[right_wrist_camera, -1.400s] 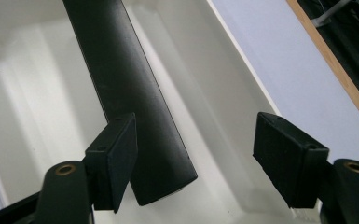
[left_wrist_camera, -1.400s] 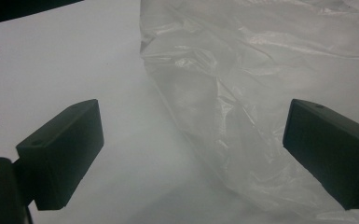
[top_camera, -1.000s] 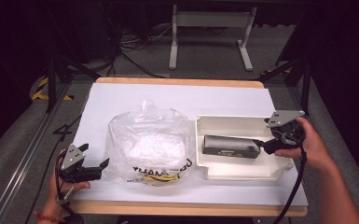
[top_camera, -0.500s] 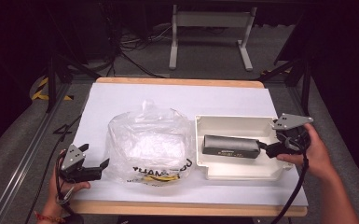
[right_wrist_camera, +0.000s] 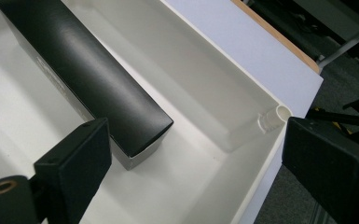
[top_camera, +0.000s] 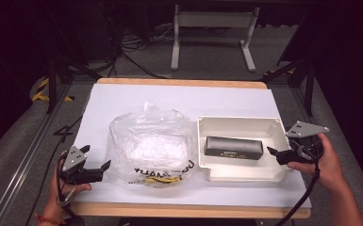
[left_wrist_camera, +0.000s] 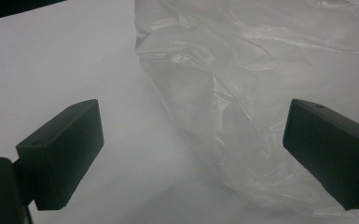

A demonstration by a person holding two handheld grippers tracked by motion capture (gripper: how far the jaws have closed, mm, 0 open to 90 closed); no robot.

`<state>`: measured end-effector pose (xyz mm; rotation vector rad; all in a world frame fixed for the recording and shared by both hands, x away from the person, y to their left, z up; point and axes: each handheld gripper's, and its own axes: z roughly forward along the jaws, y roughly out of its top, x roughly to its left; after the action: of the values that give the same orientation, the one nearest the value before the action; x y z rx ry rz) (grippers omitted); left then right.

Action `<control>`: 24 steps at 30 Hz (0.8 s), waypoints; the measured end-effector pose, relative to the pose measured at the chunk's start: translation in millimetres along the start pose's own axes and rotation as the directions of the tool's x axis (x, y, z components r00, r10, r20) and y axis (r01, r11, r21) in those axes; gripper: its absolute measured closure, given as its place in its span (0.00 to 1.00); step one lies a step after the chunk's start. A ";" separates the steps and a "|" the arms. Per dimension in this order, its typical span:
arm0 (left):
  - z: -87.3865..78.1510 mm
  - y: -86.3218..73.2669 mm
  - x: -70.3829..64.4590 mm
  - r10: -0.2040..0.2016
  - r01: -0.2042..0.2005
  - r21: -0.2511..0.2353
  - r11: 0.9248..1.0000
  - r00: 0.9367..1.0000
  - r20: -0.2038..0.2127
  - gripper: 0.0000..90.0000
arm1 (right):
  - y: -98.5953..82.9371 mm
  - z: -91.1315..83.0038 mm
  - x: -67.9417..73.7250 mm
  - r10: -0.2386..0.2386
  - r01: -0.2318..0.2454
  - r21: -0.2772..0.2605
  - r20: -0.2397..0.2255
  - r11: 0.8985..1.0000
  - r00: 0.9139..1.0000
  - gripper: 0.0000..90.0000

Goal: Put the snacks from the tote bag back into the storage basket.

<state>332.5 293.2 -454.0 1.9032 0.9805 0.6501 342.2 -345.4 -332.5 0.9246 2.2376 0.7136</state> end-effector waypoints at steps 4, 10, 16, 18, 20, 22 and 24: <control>0.0 0.0 0.0 0.000 0.000 0.000 1.000 1.000 0.000 0.07 | -6.2 -2.9 0.2 0.005 -0.005 0.001 0.004 1.000 1.000 0.10; 0.4 -0.1 -0.1 0.000 0.000 0.003 1.000 1.000 0.003 0.07 | -13.4 -6.7 1.6 0.009 -0.009 0.003 0.001 1.000 1.000 0.09; 0.9 -0.2 0.1 -0.001 0.001 0.004 1.000 1.000 0.002 0.07 | -26.6 -11.1 4.4 0.030 -0.030 -0.003 -0.005 1.000 1.000 0.09; 1.1 -0.1 0.0 -0.002 0.002 0.006 1.000 1.000 0.003 0.07 | -30.9 -11.9 5.4 0.041 -0.041 -0.002 0.007 0.999 0.999 0.09; 1.3 -0.2 -0.2 -0.002 0.002 0.008 1.000 1.000 0.004 0.07 | -35.3 -12.5 6.0 0.048 -0.048 -0.007 0.007 0.999 0.999 0.09; 1.4 -0.3 -0.2 -0.002 0.002 0.009 1.000 1.000 0.005 0.07 | -40.3 -12.3 7.1 0.063 -0.063 -0.007 0.003 0.998 0.998 0.09; 1.3 -0.3 -0.2 -0.002 0.002 0.008 1.000 1.000 0.003 0.07 | -42.1 -12.1 7.6 0.066 -0.066 -0.008 0.002 0.998 0.998 0.09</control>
<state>333.2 292.5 -454.9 1.9096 0.9844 0.6421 311.5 -368.4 -355.0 0.9990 2.2090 0.7506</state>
